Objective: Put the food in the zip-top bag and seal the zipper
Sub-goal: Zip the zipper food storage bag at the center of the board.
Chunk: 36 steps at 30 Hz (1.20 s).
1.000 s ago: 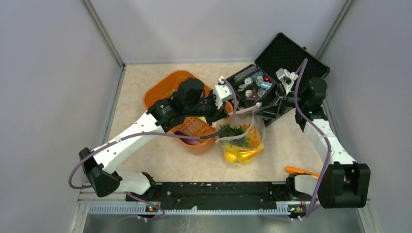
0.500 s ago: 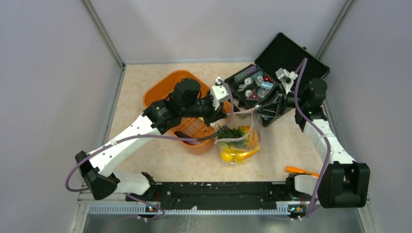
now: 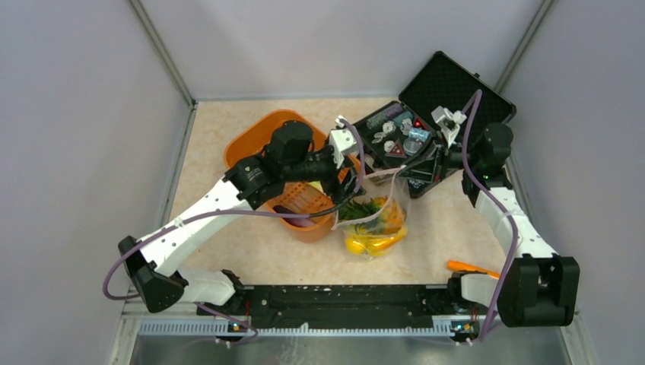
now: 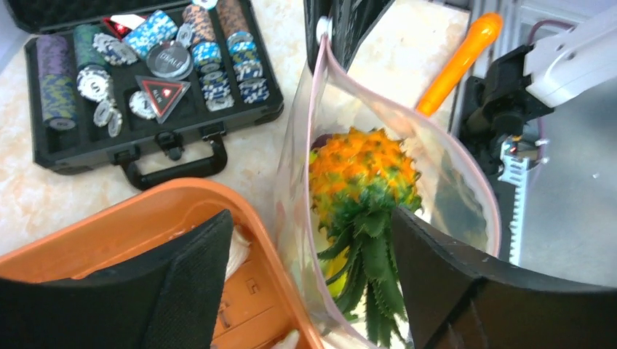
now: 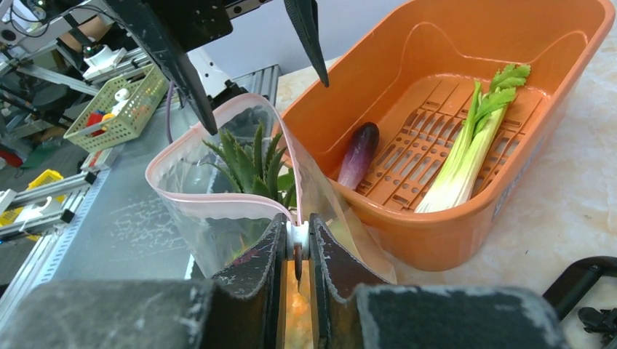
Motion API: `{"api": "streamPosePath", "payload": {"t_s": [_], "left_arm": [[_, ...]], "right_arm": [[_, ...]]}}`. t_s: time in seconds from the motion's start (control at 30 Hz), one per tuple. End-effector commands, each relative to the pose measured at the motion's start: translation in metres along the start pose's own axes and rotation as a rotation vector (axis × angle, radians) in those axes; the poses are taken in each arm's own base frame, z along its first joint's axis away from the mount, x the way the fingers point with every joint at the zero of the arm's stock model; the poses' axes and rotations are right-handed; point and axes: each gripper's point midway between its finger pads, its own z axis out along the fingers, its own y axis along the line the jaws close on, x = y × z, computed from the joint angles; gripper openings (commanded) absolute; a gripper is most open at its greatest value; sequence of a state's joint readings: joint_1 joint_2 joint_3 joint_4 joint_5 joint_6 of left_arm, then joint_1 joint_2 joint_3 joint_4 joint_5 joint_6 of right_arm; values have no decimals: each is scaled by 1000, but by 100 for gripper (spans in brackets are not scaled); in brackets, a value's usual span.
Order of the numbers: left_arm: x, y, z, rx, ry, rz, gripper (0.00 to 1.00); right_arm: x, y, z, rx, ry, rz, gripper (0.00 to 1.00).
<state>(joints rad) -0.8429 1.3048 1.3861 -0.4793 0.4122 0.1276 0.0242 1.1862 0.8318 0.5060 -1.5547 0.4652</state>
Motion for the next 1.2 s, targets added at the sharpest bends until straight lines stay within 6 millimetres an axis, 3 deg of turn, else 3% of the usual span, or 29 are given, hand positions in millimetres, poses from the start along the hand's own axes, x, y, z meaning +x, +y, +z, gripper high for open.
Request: {"api": "streamPosePath", "payload": {"t_s": [0.0, 0.1, 0.23, 0.33, 0.5, 0.63, 0.83, 1.07, 1.17], "left_arm": [[-57, -16, -3, 93, -161, -21, 81], [-74, -22, 2, 152, -178, -34, 93], [-82, -35, 15, 178, -148, -65, 98], [-70, -39, 31, 103, -68, -65, 99], [-43, -24, 58, -90, 29, -49, 99], [-43, 1, 67, -248, -17, -103, 99], [-40, 18, 74, -381, -7, -82, 99], [-32, -15, 84, -200, 35, -102, 96], [-27, -24, 81, -161, 40, -129, 81]], "right_arm": [[-15, 21, 1, -37, 17, -90, 0], [-20, 20, 1, -10, 3, -95, 0], [-19, 5, 1, 58, -9, -85, 0], [-13, -13, -2, 167, 23, -73, 0], [-10, -11, -5, 183, 64, -80, 0], [-14, -6, -5, 188, 55, -100, 0], [-15, -5, -5, 191, 52, -110, 0], [-16, -9, -6, 217, 55, -112, 0], [-18, -10, -7, 229, 54, -120, 0]]}}
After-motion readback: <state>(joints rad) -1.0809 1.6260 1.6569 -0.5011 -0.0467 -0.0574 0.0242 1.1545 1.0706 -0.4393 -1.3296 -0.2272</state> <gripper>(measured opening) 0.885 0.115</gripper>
